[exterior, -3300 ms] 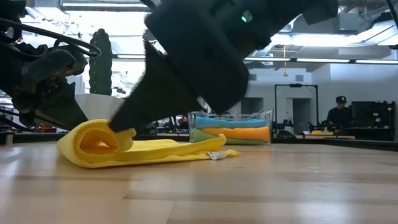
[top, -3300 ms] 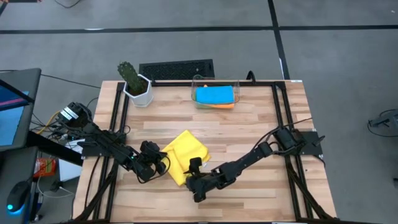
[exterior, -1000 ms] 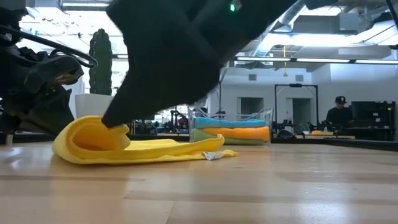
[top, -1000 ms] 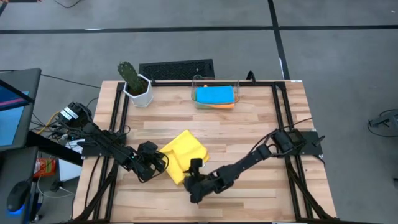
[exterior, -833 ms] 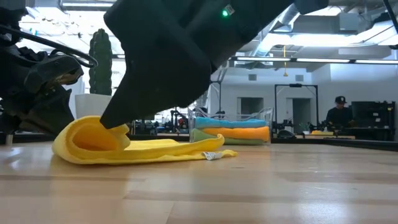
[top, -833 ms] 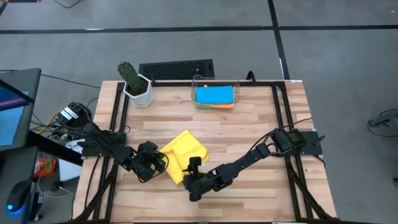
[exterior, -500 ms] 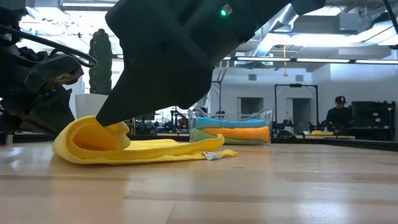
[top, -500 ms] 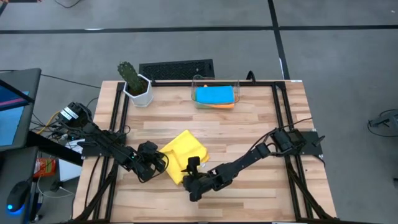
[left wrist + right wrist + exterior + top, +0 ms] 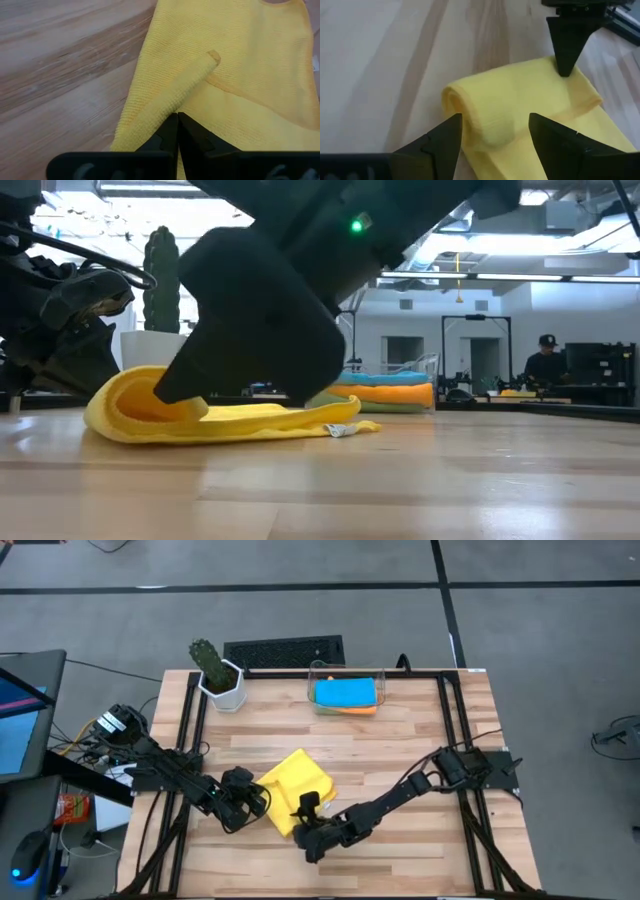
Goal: Fold microfiber towels
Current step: Fold the yellow towel
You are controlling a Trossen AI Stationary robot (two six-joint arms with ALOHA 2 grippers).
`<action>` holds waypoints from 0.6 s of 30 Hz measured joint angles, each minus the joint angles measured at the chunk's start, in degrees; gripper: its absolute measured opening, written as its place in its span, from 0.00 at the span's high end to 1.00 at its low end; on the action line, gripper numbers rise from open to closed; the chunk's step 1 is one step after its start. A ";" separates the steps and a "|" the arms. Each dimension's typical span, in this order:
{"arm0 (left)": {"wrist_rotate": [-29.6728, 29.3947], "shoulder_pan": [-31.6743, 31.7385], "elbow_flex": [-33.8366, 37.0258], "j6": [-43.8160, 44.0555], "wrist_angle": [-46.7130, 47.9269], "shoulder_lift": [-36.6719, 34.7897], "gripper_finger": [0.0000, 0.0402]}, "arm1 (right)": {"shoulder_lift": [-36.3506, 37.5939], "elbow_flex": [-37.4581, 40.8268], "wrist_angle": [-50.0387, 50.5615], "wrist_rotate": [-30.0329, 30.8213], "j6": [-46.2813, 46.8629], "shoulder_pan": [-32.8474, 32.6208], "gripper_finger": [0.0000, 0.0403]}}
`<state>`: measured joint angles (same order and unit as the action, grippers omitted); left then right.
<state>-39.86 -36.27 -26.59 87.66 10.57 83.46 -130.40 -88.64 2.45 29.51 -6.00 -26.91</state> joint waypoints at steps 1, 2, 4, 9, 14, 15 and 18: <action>0.00 0.00 0.00 0.02 0.00 0.00 1.00 | -0.01 0.00 0.16 -0.37 -0.02 0.11 0.37; 0.00 0.00 0.00 0.04 -0.02 0.00 1.00 | -0.11 0.00 0.23 -0.46 -0.02 0.22 0.37; 0.00 0.00 0.00 0.12 0.00 0.00 1.00 | -0.21 0.01 0.51 -0.62 -0.04 0.43 0.37; 0.00 0.00 0.00 0.17 -0.02 0.00 1.00 | -0.21 0.02 0.48 -0.78 -0.07 0.72 0.37; 0.02 0.00 0.00 0.28 -0.04 0.00 1.00 | -0.21 0.00 0.49 -0.67 -0.07 1.60 0.40; 0.02 0.00 0.00 0.28 -0.07 0.00 1.00 | -0.21 0.00 0.49 -0.66 -0.06 1.67 0.42; 0.04 0.00 0.02 0.28 -0.08 0.00 1.00 | -0.21 0.00 0.50 -0.59 -0.07 2.05 0.49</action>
<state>-39.81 -36.27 -26.57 87.94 10.49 83.46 -130.61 -88.64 2.95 28.92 -6.07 -24.86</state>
